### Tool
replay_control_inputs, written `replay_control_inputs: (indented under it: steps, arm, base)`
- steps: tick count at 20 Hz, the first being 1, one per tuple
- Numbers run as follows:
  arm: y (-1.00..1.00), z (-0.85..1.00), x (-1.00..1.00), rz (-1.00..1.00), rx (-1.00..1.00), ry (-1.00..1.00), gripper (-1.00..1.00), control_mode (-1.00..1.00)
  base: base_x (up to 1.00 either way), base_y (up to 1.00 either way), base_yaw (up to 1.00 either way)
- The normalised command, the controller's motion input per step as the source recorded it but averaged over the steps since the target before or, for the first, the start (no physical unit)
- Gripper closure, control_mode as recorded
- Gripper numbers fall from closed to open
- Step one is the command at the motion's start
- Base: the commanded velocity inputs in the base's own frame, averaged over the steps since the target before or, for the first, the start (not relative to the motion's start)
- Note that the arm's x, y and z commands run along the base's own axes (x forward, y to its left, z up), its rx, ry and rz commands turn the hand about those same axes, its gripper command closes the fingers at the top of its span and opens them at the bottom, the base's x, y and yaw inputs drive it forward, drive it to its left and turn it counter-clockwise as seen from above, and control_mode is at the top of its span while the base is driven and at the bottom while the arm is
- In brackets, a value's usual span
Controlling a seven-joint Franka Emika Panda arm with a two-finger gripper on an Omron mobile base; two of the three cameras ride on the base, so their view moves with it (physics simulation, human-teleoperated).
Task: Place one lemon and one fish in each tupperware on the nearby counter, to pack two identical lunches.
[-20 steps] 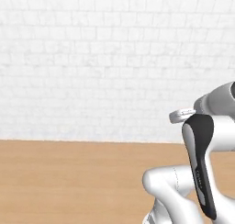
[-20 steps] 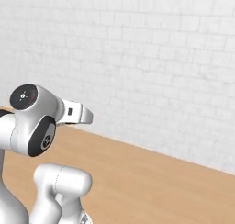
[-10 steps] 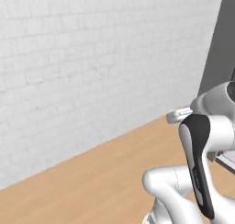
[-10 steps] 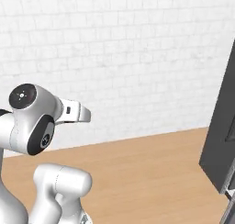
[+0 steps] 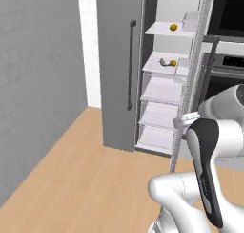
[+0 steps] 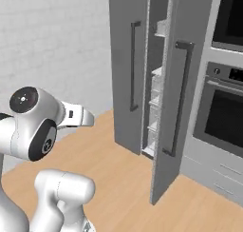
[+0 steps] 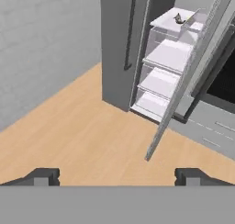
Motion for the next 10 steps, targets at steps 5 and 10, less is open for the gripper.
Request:
replay_control_inputs:
  steps: [5, 10]
  arm:
    - [0.0, 0.0, 0.0, 0.0, 0.0, 0.0, -1.0, 1.0]
    - [0.0, 0.0, 0.0, 0.0, 0.0, 0.0, -1.0, 1.0]
  base:
    - [0.48, 0.52, -0.85]
    - [0.54, 0.86, -0.68]
